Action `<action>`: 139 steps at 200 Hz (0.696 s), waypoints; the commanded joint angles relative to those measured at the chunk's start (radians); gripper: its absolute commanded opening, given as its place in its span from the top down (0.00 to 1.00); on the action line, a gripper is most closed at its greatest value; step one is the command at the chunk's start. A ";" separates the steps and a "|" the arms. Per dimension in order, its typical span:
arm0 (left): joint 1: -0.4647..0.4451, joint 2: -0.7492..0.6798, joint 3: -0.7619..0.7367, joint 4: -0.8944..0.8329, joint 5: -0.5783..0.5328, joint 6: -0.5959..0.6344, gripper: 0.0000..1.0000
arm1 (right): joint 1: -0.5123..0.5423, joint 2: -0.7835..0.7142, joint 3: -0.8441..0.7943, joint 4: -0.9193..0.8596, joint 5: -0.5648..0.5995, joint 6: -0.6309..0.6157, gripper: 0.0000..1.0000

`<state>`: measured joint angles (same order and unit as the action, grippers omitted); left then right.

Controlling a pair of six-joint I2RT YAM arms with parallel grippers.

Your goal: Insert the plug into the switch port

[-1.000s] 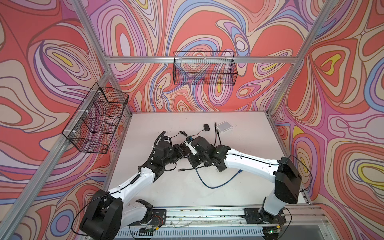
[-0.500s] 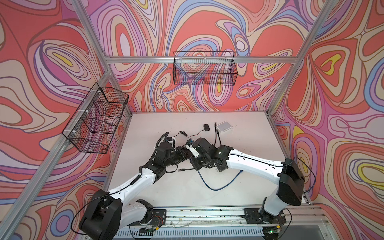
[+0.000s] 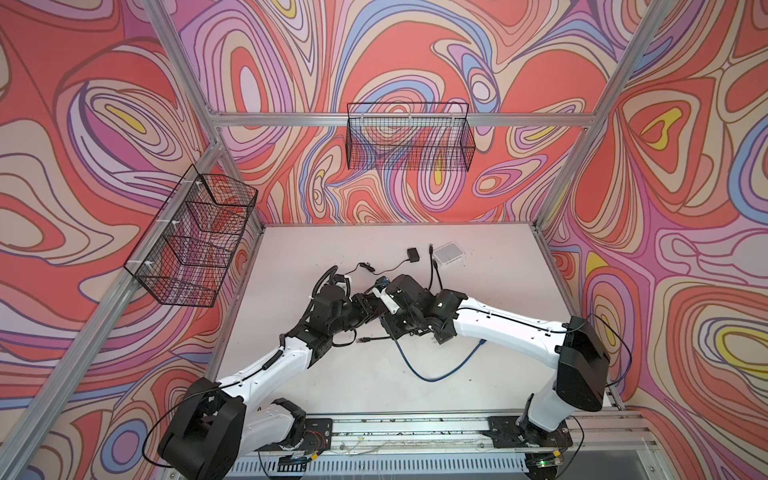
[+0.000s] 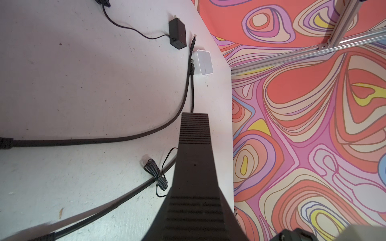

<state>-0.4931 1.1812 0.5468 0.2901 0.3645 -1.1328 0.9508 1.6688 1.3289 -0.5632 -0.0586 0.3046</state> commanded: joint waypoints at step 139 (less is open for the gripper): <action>-0.145 0.077 0.043 -0.083 0.340 -0.012 1.00 | -0.015 -0.085 -0.050 0.693 0.107 0.010 0.95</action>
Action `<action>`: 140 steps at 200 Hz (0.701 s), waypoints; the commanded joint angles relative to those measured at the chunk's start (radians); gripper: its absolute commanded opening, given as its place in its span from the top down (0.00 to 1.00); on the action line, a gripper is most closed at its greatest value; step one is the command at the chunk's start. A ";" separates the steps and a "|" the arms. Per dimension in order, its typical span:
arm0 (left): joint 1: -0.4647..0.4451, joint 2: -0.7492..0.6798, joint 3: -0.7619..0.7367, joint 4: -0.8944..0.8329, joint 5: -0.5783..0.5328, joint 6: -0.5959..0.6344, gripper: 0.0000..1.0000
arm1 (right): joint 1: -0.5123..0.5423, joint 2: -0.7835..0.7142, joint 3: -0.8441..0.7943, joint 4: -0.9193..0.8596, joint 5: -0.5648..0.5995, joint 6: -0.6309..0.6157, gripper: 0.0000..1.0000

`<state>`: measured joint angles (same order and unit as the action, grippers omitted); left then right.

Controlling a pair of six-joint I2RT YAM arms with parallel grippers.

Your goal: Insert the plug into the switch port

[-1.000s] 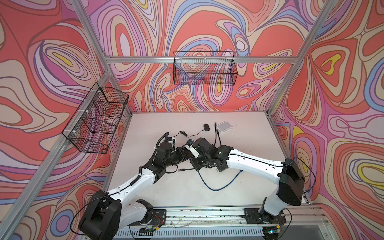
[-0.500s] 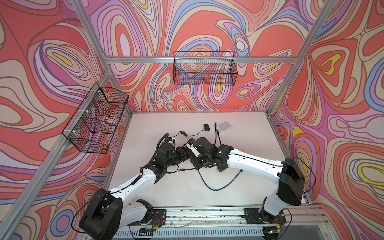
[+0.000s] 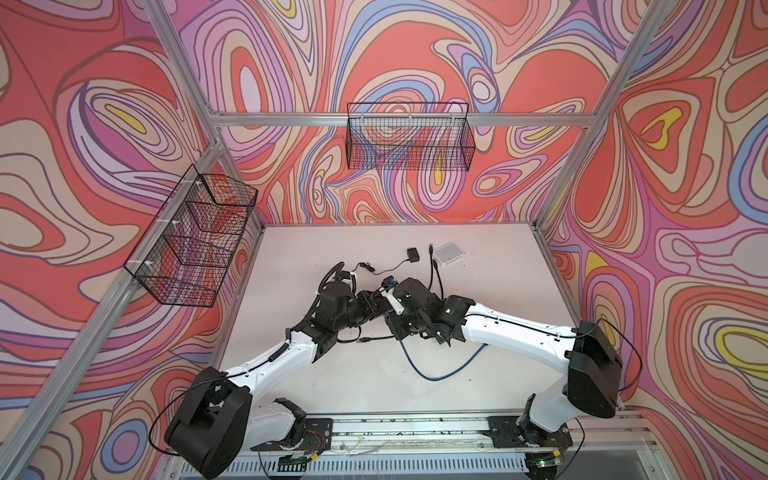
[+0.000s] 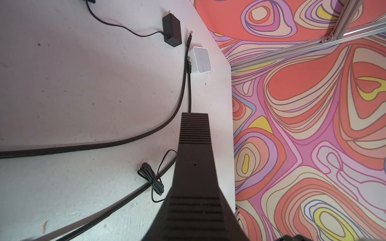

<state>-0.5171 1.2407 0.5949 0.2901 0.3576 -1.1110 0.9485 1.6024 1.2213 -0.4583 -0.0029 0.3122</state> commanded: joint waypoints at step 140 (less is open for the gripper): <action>-0.121 0.028 -0.015 -0.046 0.332 -0.051 1.00 | -0.013 -0.011 0.014 0.560 0.122 0.029 0.79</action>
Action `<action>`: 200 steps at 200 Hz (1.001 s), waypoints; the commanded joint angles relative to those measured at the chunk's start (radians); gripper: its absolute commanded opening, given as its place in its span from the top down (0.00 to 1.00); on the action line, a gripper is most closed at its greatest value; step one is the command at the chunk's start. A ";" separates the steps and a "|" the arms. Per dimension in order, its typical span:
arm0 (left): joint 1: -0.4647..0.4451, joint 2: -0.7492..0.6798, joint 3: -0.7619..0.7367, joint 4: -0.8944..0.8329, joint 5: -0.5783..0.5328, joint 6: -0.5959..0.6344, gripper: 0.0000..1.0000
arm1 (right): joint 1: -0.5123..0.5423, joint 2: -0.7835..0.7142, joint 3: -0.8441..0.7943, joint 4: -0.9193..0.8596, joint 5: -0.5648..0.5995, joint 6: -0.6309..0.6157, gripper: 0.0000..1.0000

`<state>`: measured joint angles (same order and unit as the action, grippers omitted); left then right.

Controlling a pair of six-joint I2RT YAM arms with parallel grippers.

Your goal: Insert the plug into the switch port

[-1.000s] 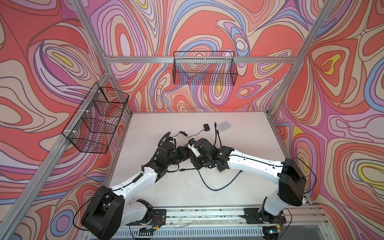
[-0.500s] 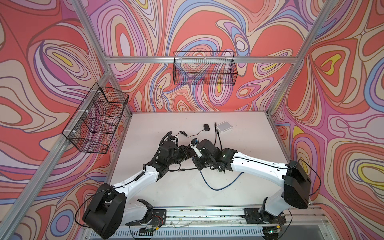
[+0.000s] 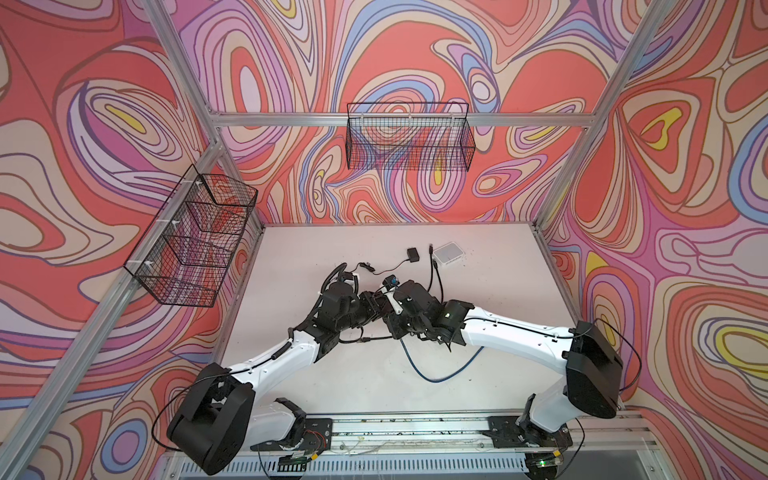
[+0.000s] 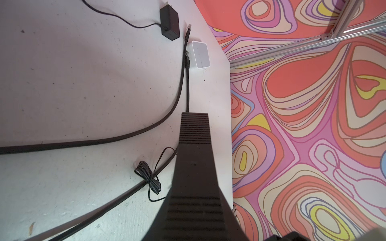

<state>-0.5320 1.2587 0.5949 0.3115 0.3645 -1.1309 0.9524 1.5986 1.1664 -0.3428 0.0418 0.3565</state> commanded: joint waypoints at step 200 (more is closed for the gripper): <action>-0.074 0.140 0.099 -0.158 0.206 0.042 1.00 | -0.015 -0.506 -0.287 -0.125 0.331 0.222 0.47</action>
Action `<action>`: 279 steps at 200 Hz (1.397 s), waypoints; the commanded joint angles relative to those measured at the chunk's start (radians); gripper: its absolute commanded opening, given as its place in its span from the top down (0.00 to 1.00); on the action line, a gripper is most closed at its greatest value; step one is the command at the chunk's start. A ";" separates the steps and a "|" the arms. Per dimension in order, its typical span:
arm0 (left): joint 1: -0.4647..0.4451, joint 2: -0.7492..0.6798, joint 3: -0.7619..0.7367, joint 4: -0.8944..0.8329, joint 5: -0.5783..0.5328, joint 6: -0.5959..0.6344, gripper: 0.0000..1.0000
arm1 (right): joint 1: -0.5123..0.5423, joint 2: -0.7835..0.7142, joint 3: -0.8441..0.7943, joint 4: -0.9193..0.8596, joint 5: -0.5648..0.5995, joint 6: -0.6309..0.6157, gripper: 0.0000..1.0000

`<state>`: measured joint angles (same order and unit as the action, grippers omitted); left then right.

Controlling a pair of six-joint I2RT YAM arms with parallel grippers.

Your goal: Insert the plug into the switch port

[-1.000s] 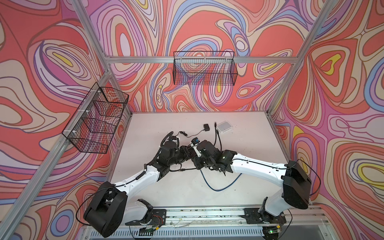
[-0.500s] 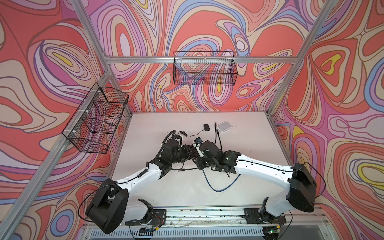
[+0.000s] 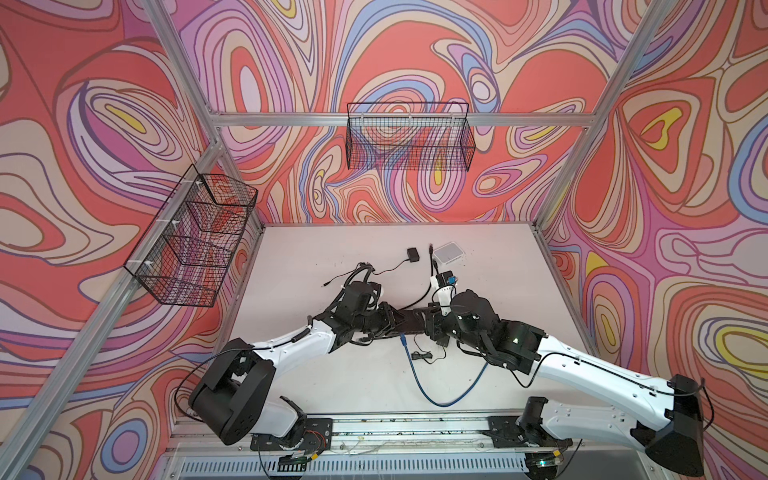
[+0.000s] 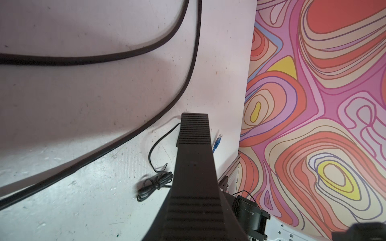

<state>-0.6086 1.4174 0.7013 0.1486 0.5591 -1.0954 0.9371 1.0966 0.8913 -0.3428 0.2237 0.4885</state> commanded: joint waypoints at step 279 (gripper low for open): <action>0.024 -0.210 -0.132 -0.062 -0.051 0.016 1.00 | -0.133 0.500 -0.011 -0.256 0.071 0.314 0.57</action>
<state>-0.5938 1.2282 0.5682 0.0708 0.5045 -1.0924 0.8124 1.5864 0.8982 -0.6125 0.2974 0.7841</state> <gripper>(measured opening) 0.285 0.458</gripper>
